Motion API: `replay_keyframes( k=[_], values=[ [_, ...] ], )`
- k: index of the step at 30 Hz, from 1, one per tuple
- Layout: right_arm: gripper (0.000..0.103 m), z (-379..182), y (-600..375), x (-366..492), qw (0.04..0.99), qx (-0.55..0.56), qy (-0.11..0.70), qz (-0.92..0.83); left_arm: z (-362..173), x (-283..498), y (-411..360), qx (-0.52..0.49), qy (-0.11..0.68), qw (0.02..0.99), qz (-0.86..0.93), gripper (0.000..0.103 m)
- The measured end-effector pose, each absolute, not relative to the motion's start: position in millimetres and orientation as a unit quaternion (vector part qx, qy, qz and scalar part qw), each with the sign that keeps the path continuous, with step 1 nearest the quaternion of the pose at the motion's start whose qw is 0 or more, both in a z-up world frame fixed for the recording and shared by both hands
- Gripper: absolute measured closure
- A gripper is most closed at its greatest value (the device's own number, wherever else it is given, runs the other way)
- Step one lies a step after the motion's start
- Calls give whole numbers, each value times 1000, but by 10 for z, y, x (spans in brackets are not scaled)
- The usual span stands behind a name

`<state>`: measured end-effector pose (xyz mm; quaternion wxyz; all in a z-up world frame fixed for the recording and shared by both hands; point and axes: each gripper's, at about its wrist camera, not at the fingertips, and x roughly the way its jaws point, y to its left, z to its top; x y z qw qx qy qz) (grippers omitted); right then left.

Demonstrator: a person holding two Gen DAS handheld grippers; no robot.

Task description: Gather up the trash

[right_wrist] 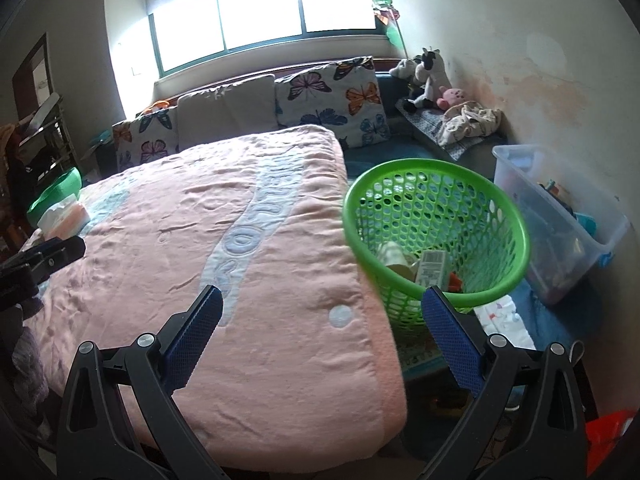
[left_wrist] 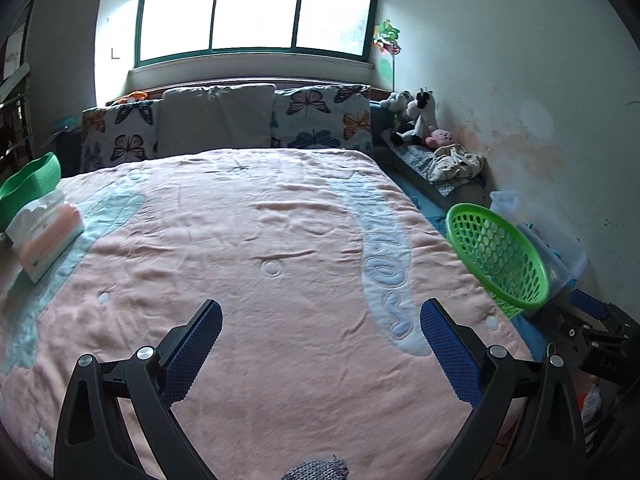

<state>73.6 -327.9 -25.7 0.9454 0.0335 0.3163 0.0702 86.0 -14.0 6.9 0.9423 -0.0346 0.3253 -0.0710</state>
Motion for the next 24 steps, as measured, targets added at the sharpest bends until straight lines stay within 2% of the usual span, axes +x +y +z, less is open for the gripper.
replay_keyframes(
  k=[24],
  values=[
    [4,-277,-2965,745,943,17,317,102,-1,719,140,-48,327,943,-30,7]
  ],
)
